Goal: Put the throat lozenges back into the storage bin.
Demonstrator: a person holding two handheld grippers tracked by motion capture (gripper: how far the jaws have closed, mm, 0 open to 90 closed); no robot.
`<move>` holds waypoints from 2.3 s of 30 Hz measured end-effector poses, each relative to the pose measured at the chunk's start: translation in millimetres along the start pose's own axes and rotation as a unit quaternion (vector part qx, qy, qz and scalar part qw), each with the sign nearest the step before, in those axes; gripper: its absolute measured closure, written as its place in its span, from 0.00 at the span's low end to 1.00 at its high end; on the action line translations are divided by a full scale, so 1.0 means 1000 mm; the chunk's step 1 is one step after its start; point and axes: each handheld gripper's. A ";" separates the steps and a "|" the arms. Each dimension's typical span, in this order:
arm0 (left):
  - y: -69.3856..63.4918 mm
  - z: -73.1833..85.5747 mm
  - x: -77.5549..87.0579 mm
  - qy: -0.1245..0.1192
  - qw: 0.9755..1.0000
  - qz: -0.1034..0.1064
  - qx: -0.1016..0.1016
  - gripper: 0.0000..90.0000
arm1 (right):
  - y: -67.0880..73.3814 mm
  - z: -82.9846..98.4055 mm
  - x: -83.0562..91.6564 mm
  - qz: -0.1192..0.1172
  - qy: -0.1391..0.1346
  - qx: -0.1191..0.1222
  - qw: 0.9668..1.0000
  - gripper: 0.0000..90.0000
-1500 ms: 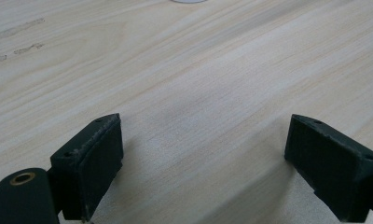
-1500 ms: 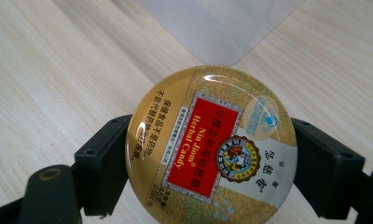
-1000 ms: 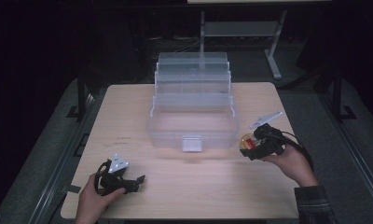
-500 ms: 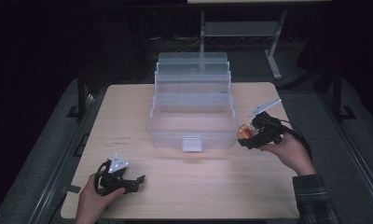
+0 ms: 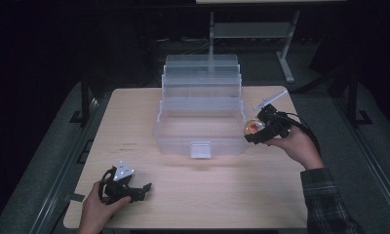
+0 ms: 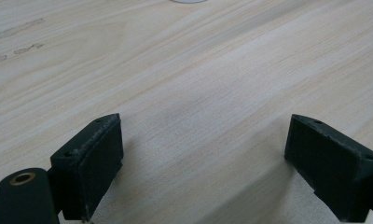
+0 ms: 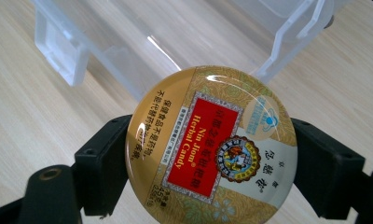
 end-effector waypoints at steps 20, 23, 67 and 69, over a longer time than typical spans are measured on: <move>0.000 0.000 0.000 0.000 1.000 0.000 0.001 0.12 | 0.012 -0.037 -0.025 -0.006 0.022 0.012 1.000 0.22; 0.000 0.000 0.000 0.000 1.000 0.000 0.001 0.12 | 0.015 -0.041 -0.030 -0.006 0.026 0.013 1.000 0.22; 0.000 0.000 0.000 0.000 1.000 0.000 0.001 0.12 | 0.013 -0.039 -0.035 -0.008 0.025 0.007 1.000 0.18; 0.000 0.000 0.000 0.000 1.000 0.000 0.001 0.12 | 0.011 -0.034 -0.031 -0.009 0.018 0.007 1.000 0.17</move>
Point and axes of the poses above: each handheld gripper's, and its own axes: x roughly backward along the jaws, z roughly out of its underside, y roughly to its left, and after that the axes turned 15 degrees about -x, right-handed
